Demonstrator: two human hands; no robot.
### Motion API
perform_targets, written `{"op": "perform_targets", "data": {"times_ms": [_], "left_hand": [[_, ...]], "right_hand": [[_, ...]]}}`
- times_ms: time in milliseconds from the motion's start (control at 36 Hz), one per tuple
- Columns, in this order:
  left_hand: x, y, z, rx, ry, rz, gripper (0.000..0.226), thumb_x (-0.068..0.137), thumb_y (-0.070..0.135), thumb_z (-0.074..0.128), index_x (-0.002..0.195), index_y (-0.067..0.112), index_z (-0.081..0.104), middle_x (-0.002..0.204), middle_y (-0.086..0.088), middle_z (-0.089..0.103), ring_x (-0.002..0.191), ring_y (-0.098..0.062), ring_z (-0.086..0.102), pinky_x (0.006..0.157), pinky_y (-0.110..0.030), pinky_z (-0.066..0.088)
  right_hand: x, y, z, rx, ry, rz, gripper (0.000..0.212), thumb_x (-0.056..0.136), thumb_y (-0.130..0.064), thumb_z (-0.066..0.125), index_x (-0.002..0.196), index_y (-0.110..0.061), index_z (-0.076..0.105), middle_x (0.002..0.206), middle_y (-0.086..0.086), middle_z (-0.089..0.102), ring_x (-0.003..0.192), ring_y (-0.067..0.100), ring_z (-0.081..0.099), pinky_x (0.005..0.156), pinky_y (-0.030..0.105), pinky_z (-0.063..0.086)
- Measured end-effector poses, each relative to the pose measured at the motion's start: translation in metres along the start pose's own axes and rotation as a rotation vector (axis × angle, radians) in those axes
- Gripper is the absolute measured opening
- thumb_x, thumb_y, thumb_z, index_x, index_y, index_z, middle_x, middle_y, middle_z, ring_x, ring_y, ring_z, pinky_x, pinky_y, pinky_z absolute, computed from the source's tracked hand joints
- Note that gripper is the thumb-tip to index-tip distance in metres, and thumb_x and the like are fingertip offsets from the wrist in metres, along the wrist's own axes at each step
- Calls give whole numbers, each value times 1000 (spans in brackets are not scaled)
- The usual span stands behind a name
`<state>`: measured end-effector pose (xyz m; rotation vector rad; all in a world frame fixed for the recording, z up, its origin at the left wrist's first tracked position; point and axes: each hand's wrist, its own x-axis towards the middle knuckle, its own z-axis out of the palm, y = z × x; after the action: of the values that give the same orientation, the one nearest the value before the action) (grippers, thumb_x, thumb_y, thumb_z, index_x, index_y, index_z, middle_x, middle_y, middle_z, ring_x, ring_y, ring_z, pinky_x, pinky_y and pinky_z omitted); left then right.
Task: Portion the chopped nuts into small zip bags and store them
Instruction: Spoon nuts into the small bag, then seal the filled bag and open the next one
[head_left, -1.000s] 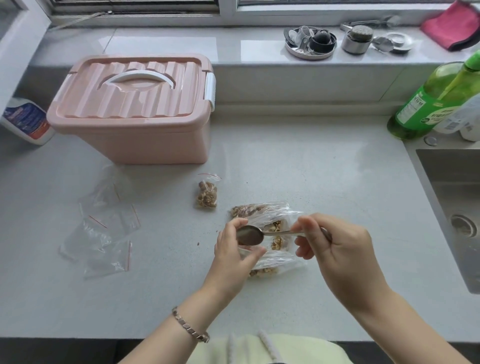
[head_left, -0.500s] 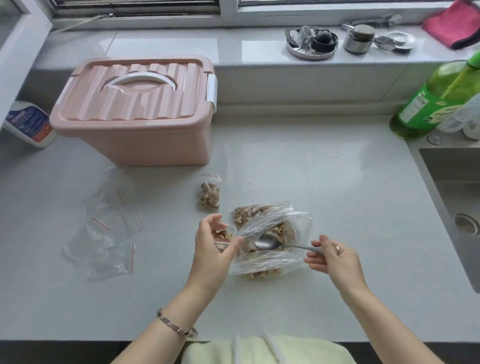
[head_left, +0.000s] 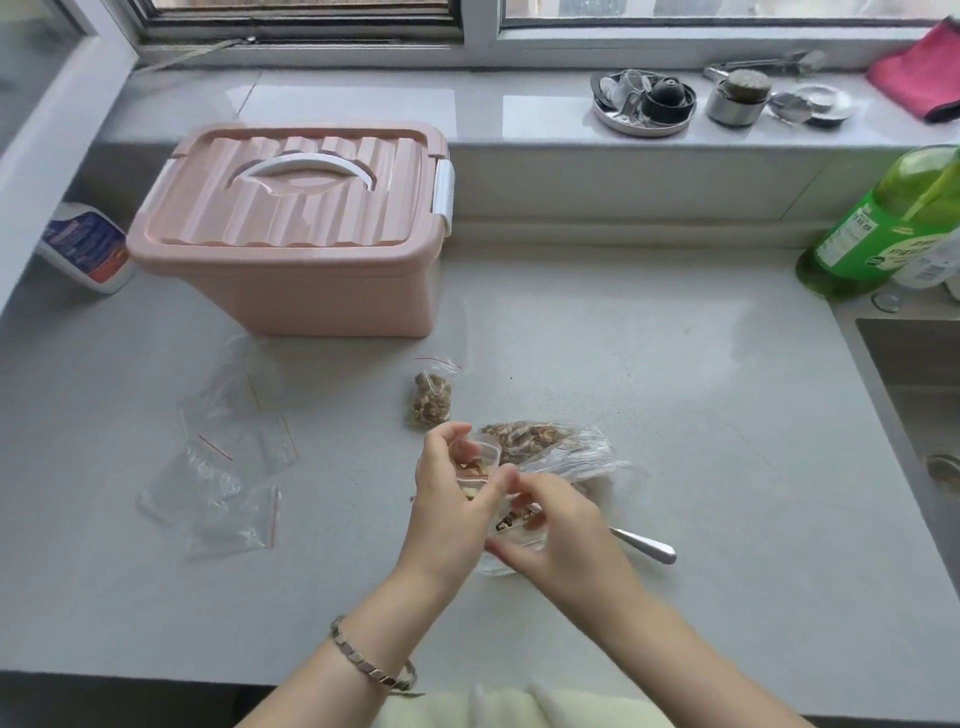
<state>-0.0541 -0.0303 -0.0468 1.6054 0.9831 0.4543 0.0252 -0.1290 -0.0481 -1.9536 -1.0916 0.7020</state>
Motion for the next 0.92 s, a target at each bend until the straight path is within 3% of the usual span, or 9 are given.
{"op": "perform_targets", "data": {"times_ms": [194, 250, 306, 361, 417, 583, 750, 861, 917], "left_hand": [[7, 6, -20, -40, -99, -91, 69, 75, 28, 74, 122, 34, 25, 121, -1, 43, 112, -12, 50, 92, -19, 42], [7, 4, -30, -77, -159, -128, 78, 70, 30, 73, 127, 35, 20, 125, 4, 44, 113, -1, 51, 94, -17, 43], [8, -2, -39, -146, -172, -159, 76, 79, 13, 69, 129, 34, 16, 120, 16, 47, 99, 16, 53, 82, -7, 44], [15, -15, -49, -175, -138, -177, 70, 84, -3, 58, 132, 30, 20, 117, 20, 51, 100, 10, 56, 81, -11, 46], [26, -28, -56, -170, -90, -190, 58, 85, -11, 52, 127, 24, 33, 114, 14, 58, 101, -2, 61, 82, -18, 49], [69, -55, -60, -160, 53, -234, 38, 82, -11, 59, 90, 26, 54, 89, 5, 66, 70, 4, 66, 65, -13, 51], [107, -72, -53, -151, 81, -251, 36, 78, -17, 58, 85, 18, 54, 86, -1, 62, 76, -5, 61, 67, -9, 49], [117, -77, -57, -123, 53, -267, 34, 80, -18, 53, 102, 7, 49, 108, -15, 59, 92, -15, 58, 74, -8, 47], [114, -82, -67, 69, 85, -237, 34, 81, -11, 56, 111, 7, 53, 120, -12, 58, 105, -17, 56, 85, -15, 45]], "right_hand": [[35, -20, 15, 186, 2, 134, 19, 69, -10, 72, 86, -13, 65, 83, -2, 69, 76, 10, 62, 67, 24, 48], [44, -17, 18, 197, -47, 158, 18, 71, -8, 71, 86, -18, 67, 82, -4, 70, 78, 5, 64, 68, 21, 49], [55, -12, 23, 241, -97, 187, 20, 73, -6, 70, 88, -19, 67, 84, -5, 71, 79, 4, 66, 71, 20, 51], [67, -7, 28, 261, -136, 216, 18, 75, -5, 69, 89, -16, 67, 85, -2, 72, 80, 8, 68, 73, 22, 54], [81, -3, 35, 265, -170, 241, 18, 77, -3, 68, 89, -16, 66, 87, 3, 72, 79, 12, 69, 74, 22, 54], [121, 4, 61, 153, -194, 305, 26, 79, -5, 66, 71, -28, 57, 70, -9, 64, 57, -7, 59, 59, 11, 43], [149, 15, 75, 71, -70, 395, 14, 82, -6, 63, 95, -11, 64, 91, 8, 69, 87, 20, 63, 64, 19, 40], [159, 19, 76, 25, 19, 449, 20, 83, -4, 61, 103, -5, 63, 94, 7, 65, 91, 18, 59, 65, 13, 31], [161, 20, 77, 18, 37, 478, 23, 82, -6, 62, 106, -6, 61, 94, 8, 65, 92, 21, 60, 65, 15, 31]]}}
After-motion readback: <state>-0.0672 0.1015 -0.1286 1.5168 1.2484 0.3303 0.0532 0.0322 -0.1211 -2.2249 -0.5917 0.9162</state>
